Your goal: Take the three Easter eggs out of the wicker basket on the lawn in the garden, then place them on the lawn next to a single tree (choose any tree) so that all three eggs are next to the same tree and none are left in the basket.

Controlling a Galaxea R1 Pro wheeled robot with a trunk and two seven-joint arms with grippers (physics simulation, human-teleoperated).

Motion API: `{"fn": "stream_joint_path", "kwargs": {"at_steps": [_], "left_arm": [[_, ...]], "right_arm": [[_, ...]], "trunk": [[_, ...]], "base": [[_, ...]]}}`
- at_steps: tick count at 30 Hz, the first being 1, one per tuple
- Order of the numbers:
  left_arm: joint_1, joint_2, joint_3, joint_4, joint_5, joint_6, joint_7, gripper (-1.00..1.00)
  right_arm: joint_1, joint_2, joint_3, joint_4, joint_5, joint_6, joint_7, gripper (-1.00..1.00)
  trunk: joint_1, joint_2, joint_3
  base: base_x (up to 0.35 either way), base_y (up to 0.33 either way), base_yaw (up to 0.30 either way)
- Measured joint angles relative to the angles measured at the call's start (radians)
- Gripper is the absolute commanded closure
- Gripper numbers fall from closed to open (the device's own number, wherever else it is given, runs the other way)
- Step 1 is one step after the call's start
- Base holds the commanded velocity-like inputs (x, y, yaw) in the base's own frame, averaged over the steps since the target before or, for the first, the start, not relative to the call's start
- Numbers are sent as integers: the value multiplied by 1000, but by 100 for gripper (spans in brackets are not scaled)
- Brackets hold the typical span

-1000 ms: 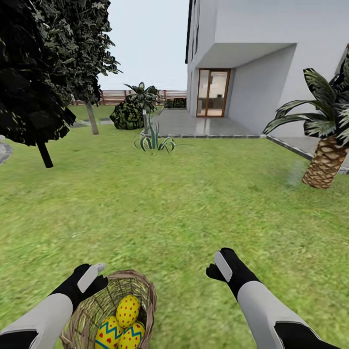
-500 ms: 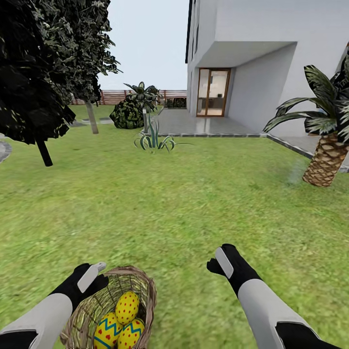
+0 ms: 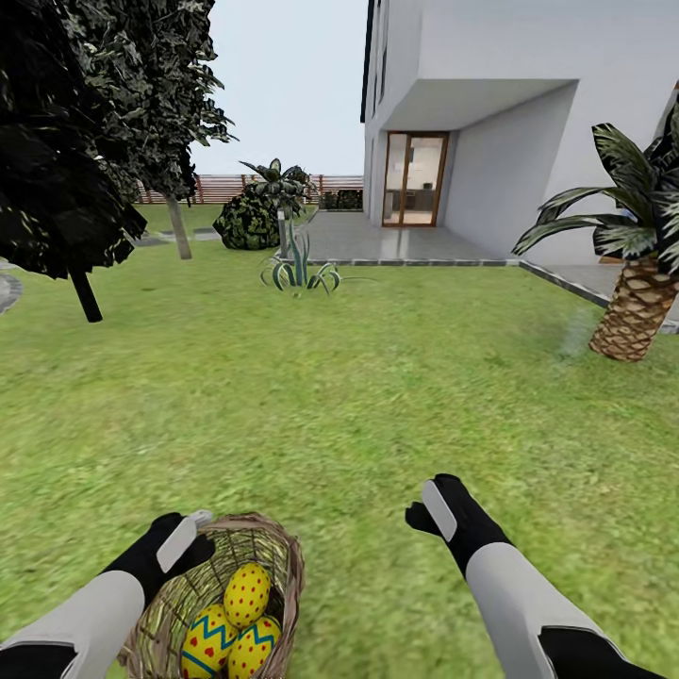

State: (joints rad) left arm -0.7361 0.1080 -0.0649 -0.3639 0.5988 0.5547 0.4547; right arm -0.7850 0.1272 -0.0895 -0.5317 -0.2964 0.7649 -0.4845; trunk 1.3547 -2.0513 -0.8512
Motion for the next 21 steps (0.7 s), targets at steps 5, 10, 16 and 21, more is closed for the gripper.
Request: {"fn": "stream_joint_path", "kwargs": {"at_steps": [5, 10, 16, 21], "left_arm": [[0, 0, -35, -6, 0, -3, -1, -100], [0, 0, -63, -8, 0, -17, -40, -100], [0, 0, -129, 0, -4, -79, -80, -100], [0, 1, -142, 2, -5, -122, -85, -100]], "right_arm": [[0, -3, -1, 0, 0, -1, 0, -100], [0, -4, -1, 0, 1, -1, 0, -100], [0, -4, -1, -1, 2, -2, -2, -100], [0, -4, -1, -1, 2, -6, -3, -100]], "trunk": [[0, 0, 0], [8, -14, -6], [19, -35, -16], [19, -35, -16]], "base": [[0, 0, 0], [0, 0, 0], [0, 0, 0], [0, 0, 0]]}}
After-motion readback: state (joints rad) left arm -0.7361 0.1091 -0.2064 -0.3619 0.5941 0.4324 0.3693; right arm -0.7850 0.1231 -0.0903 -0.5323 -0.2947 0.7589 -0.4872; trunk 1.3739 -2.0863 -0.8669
